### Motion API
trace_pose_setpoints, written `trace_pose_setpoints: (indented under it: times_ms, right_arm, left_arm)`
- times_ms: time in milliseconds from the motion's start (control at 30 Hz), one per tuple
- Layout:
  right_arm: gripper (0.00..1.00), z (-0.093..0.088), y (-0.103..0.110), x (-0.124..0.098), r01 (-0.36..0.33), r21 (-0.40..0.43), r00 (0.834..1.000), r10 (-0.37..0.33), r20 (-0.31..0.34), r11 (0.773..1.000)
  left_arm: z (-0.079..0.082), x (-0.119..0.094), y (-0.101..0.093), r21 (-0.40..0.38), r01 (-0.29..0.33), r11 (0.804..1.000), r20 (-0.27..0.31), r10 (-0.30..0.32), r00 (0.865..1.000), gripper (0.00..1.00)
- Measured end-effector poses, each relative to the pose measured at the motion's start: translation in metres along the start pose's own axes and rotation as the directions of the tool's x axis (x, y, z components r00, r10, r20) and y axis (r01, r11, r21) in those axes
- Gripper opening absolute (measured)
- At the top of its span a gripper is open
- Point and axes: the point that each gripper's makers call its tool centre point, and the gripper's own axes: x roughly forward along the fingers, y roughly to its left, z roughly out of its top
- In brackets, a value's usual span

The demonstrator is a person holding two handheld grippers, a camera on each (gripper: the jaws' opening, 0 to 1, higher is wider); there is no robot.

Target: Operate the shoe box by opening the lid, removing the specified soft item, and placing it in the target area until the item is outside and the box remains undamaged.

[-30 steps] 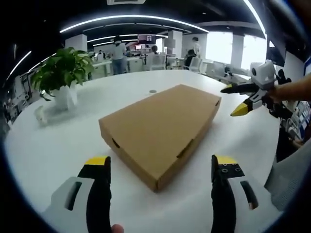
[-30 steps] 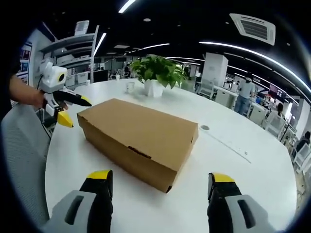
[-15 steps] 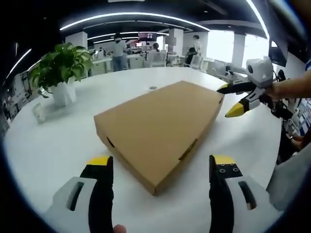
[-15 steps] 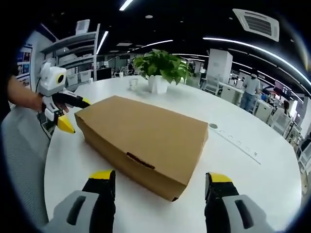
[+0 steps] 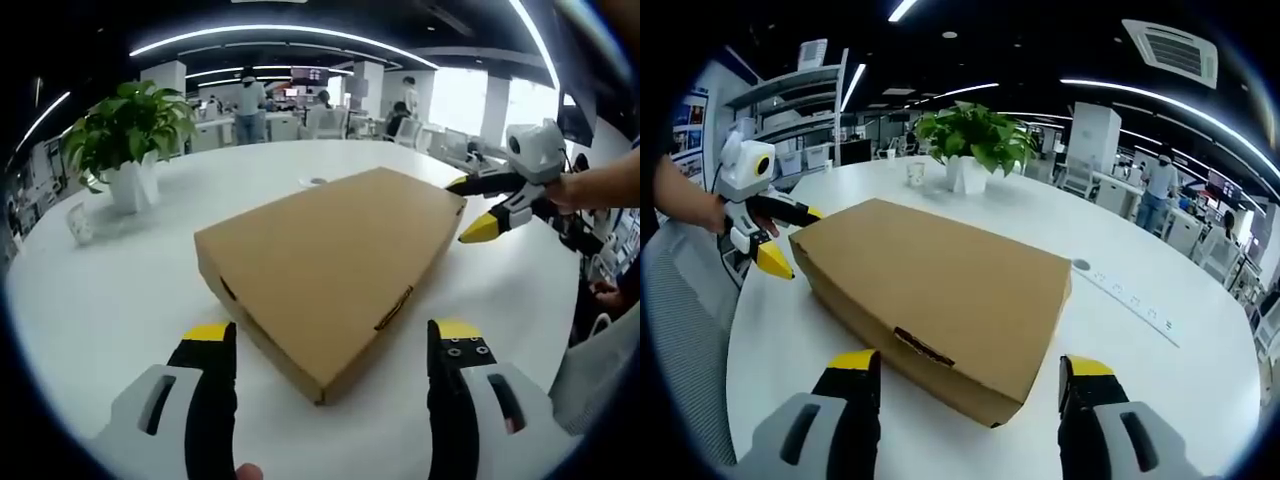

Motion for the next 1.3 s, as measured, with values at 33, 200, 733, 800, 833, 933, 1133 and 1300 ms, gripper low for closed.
trace_pose_setpoints:
  times_ms: [33,200,733,800,833,933,1133,1300]
  right_arm:
    - [0.70,0.0004,-0.0004,0.0004,-0.001,0.001,1.000,0.001,0.001,1.000]
    - [0.70,0.0025,-0.0005,0.0018,-0.004,-0.006,1.000,0.004,0.001,1.000]
    - [0.64,0.0011,0.0022,0.0060,-0.029,-0.013,1.000,0.029,-0.013,1.000]
    - [0.64,0.0009,0.0022,0.0059,-0.028,-0.010,1.000,0.027,-0.012,1.000]
    - [0.64,0.0009,0.0022,0.0059,-0.027,-0.009,1.000,0.027,-0.012,1.000]
    - [0.64,0.0003,0.0027,0.0058,-0.025,0.000,1.000,0.025,-0.012,1.000]
    - [0.63,0.0000,0.0033,0.0056,-0.020,0.013,1.000,0.020,-0.016,1.000]
    - [0.63,0.0001,0.0052,0.0050,-0.011,0.024,1.000,0.012,-0.026,1.000]
  left_arm:
    - [0.0000,0.0000,0.0002,0.002,-0.001,1.000,-0.001,0.001,1.000,0.77]
    - [0.0002,0.0007,0.0009,-0.002,-0.001,1.000,0.000,0.001,1.000,0.76]
    - [0.0040,0.0069,0.0059,0.013,-0.013,1.000,-0.003,0.013,1.000,0.68]
    - [0.0030,0.0074,0.0069,0.031,-0.015,0.999,-0.008,0.016,1.000,0.68]
    - [0.0029,0.0078,0.0067,0.027,-0.014,1.000,-0.007,0.014,1.000,0.68]
    - [0.0026,0.0086,0.0071,0.027,-0.015,1.000,-0.008,0.015,1.000,0.68]
    - [0.0026,0.0090,0.0069,0.030,-0.015,0.999,-0.006,0.015,1.000,0.67]
    - [0.0027,0.0084,0.0077,0.030,-0.012,0.999,-0.008,0.012,1.000,0.67]
